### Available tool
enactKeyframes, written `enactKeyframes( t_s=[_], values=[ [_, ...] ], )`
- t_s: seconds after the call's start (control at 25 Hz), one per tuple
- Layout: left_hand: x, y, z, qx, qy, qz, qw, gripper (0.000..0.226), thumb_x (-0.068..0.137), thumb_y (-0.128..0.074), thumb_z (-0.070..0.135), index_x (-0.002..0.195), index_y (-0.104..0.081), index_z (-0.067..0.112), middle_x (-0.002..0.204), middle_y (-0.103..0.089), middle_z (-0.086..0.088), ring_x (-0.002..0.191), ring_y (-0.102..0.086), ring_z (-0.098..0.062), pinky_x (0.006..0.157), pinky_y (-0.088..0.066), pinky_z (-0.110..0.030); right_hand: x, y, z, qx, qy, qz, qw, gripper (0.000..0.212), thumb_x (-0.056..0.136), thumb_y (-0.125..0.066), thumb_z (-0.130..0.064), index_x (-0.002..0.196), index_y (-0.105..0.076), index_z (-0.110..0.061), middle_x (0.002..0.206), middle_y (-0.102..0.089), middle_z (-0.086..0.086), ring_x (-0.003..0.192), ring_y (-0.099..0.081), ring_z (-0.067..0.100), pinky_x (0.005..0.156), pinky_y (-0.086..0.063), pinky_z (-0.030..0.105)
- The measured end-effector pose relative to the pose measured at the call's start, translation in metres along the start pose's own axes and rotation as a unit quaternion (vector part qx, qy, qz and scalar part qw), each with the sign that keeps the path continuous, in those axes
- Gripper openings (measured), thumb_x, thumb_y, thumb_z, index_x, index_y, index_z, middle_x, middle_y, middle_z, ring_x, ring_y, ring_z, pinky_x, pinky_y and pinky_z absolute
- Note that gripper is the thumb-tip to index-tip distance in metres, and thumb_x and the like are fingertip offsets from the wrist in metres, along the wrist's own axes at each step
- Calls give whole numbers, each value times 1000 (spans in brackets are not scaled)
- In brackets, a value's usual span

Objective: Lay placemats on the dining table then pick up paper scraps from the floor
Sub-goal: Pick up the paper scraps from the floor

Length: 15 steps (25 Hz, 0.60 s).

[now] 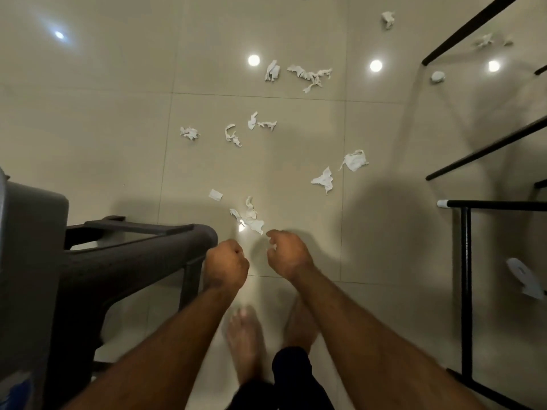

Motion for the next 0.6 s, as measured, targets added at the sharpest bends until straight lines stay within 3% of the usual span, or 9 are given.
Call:
enactKeyframes(
  t_s=[0.2,0.32,0.44,0.52,0.6],
  values=[
    [37,-9,-22,-49,67,30,996,11,91,-61,6,92,-71,10,89,-70,-3,72,-59,-12,58,-40,-16,75,-30,-21,-111,78,-39,990,39,79,-54,-12,117,-55,-19,116,-59,3,106,-57,31,84,-51,38],
    [59,-23,-37,-48,78,29,995,14,92,-58,5,89,-70,12,84,-68,-1,61,-51,-4,49,-30,-11,118,-59,-20,-148,73,-39,985,54,78,-59,-12,130,-45,-19,143,-42,3,121,-47,31,93,-49,42],
    [80,-31,-53,-31,90,31,995,14,90,-59,6,87,-71,11,81,-71,-4,65,-59,-15,55,-42,-21,144,-81,-16,-210,78,-42,974,71,79,-68,-14,141,-35,-23,159,-21,-1,134,-33,28,100,-45,43],
    [92,-34,-59,-45,99,40,993,15,87,-59,6,85,-72,11,81,-72,-7,72,-65,-24,63,-47,-26,152,-90,-15,-243,101,-24,964,68,79,-67,-9,139,-39,-22,155,-27,0,128,-37,29,95,-47,40],
    [101,-37,-63,-54,111,47,991,15,88,-59,6,86,-73,10,84,-72,-7,73,-63,-23,65,-45,-27,155,-94,-16,-250,128,-2,960,55,80,-61,-2,132,-48,-16,143,-44,6,119,-44,30,91,-48,38]
  ],
)
Point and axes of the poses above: each hand's wrist, its own x-axis towards the middle knuckle, its own y-axis out of the back of the hand, z = x × y, the point moved 5 cm from there along x, towards the middle knuckle
